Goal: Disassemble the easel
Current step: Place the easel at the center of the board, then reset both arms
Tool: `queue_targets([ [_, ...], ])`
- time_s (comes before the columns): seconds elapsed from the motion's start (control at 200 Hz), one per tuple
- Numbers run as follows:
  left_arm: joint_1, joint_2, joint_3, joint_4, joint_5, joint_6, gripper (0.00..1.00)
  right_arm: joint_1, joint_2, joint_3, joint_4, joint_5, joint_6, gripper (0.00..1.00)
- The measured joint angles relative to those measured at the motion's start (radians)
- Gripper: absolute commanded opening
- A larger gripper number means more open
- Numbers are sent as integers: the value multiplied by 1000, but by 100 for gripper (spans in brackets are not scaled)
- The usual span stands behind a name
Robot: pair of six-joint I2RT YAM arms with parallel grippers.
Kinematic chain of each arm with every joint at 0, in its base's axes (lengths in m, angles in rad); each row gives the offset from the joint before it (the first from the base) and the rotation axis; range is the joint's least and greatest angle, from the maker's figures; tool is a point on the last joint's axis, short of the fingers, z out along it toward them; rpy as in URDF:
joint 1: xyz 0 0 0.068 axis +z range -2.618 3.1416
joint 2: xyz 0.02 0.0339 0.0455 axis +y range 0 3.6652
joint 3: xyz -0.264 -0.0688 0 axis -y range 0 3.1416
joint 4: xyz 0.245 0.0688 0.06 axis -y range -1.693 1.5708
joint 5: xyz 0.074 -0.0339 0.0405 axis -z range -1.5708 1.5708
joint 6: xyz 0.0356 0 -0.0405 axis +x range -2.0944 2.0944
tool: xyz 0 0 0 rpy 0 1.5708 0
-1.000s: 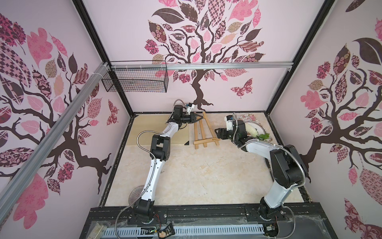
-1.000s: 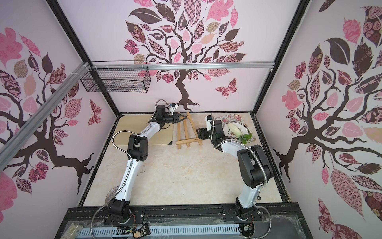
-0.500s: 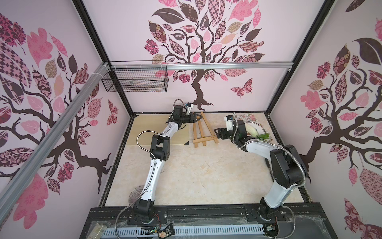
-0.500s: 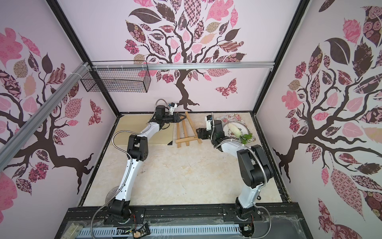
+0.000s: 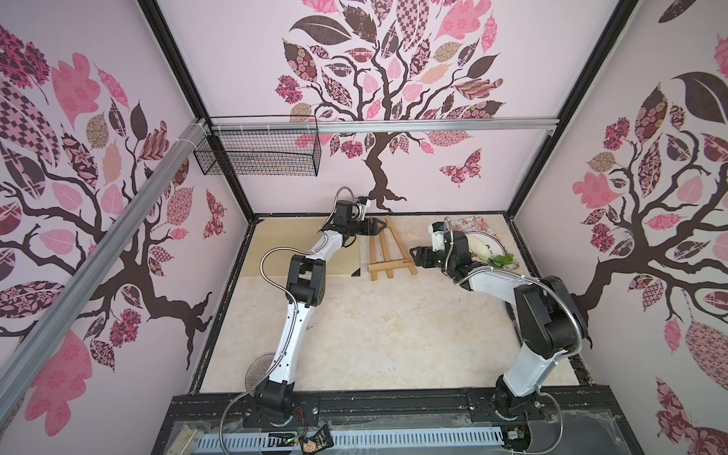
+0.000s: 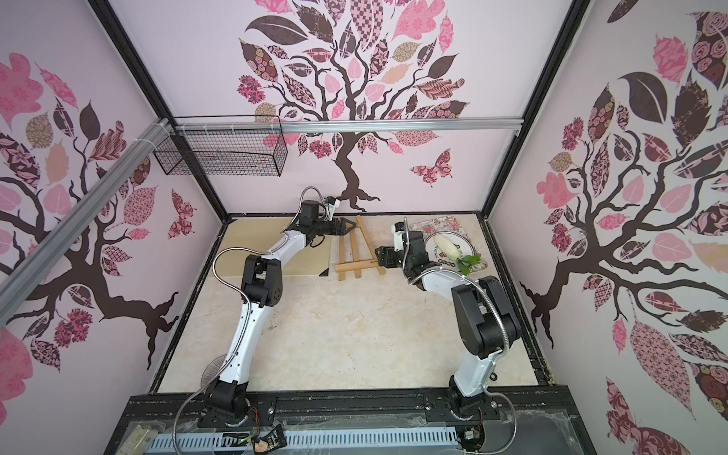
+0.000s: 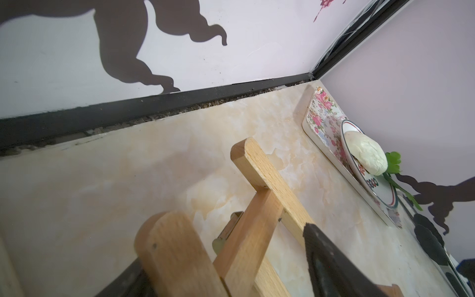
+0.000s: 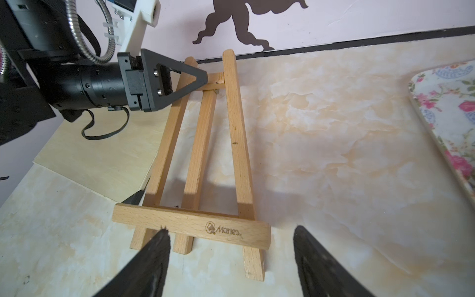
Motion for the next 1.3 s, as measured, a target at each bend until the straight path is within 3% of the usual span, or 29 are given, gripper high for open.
queue_targets([
  [0.36,-2,-148,-89,-39,-100,43,81,0,-98,-46,-1,13,-1,77],
  [0.565,-3,-280,-219,-42,-116,56,80,0,-204,-88,-19,32,-5,78],
  [0.93,-3,-723,-690,-13,-203,117,80,0,-500,-171,-105,160,-95,81],
  [1.3,19,-1211,-1123,-32,-424,155,84,0,-780,-343,-102,390,-155,96],
])
